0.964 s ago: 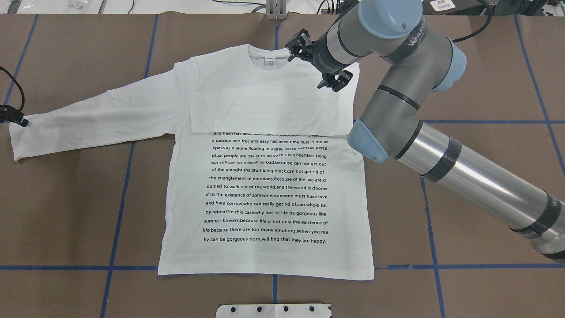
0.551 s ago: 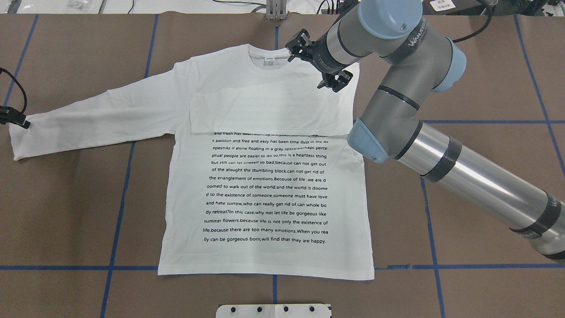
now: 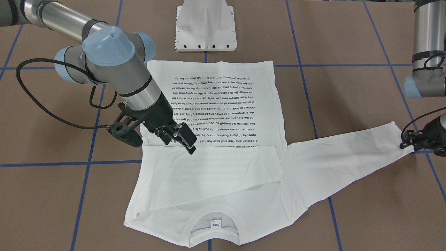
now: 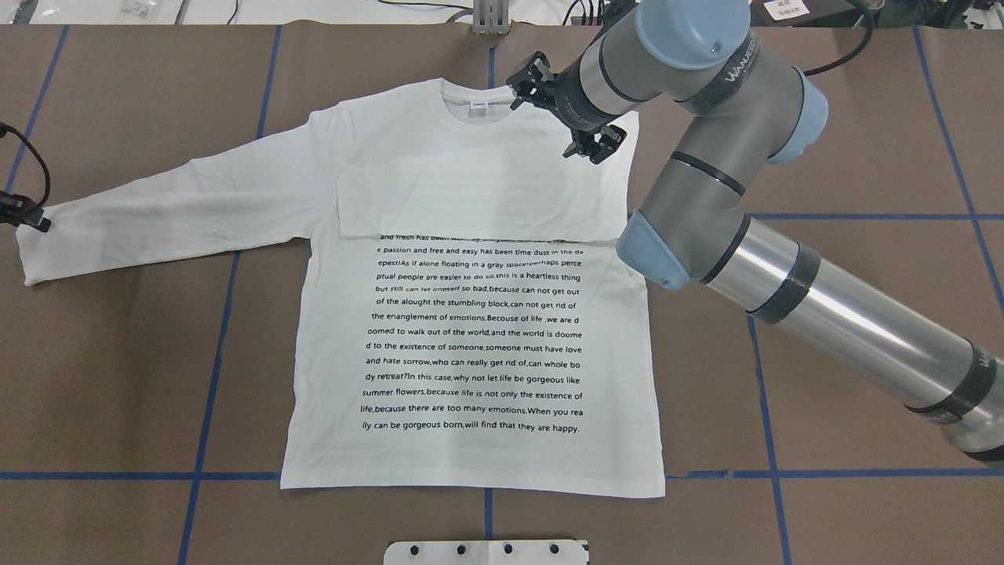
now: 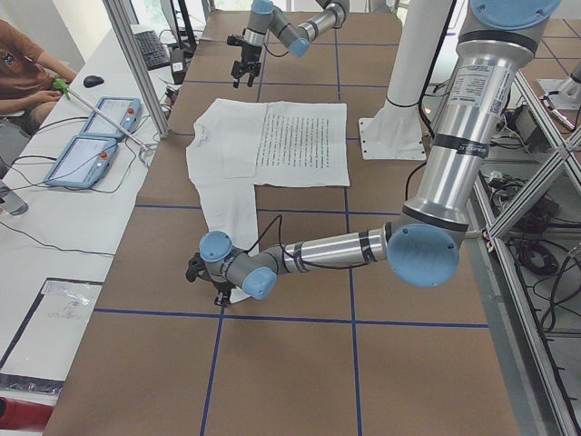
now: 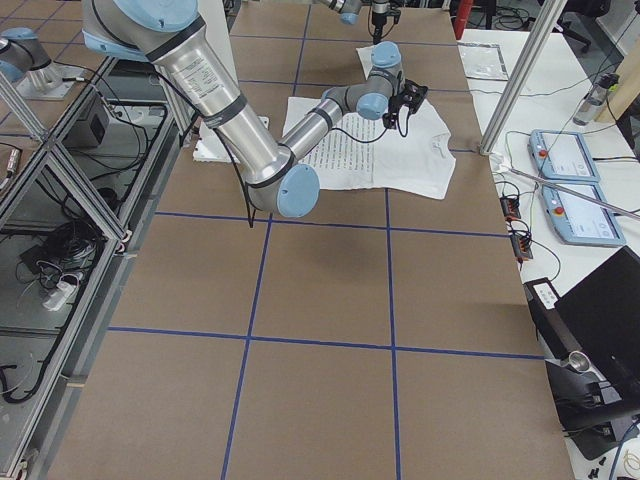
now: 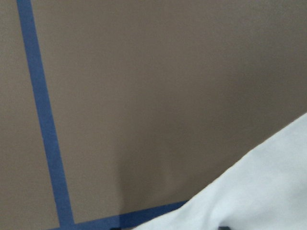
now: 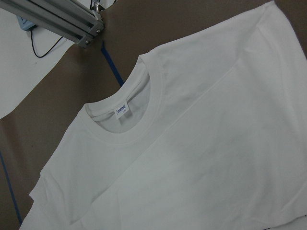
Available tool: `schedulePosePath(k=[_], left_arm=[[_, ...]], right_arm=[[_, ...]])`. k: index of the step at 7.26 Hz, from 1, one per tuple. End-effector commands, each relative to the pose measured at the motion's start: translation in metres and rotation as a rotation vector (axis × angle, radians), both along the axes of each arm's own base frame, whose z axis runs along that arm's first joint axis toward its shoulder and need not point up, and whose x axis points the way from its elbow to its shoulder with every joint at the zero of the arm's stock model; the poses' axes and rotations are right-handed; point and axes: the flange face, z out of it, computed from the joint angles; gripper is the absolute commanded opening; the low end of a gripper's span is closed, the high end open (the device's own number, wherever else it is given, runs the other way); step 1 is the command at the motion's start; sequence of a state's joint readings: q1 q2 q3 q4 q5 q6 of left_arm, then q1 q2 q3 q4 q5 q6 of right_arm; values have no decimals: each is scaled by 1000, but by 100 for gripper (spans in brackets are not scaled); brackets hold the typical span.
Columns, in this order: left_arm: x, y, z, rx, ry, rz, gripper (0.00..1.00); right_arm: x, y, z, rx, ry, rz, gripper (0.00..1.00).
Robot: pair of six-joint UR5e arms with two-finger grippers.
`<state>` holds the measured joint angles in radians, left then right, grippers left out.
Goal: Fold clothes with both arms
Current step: 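Release the sleeve and lift the right gripper while the left gripper grasps the other cuff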
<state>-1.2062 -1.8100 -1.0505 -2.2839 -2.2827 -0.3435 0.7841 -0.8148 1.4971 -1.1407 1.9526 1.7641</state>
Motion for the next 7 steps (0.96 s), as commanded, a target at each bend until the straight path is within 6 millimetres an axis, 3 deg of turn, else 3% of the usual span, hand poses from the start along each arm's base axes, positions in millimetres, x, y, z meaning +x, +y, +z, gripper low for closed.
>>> schedulePosePath(k=[1,2,3,4,5,6,7], left_arm=[[1,-1,-1,-1,2,-1,0],[2,-2,-9,11,12,0,0],[7,-4,-40,24,86,28,0],[15,-2,-77,8,225,84,0],[19,-2,-120,-8,296,69,0],[21,-3,-183,-35,355,2,0],[43,3,-253,-39,416,-17,0]], right_arm=[[1,0,-1,0,-1,2,99],[4,1,-1,2,-2,3,99],[9,-2,1,0,-1,9,99],[28,-12,10,-19,-6,3,99],[62,-19,39,-40,-9,-26,99],[102,-19,72,29,30,-69,99],[141,-25,116,45,71,-92,99]])
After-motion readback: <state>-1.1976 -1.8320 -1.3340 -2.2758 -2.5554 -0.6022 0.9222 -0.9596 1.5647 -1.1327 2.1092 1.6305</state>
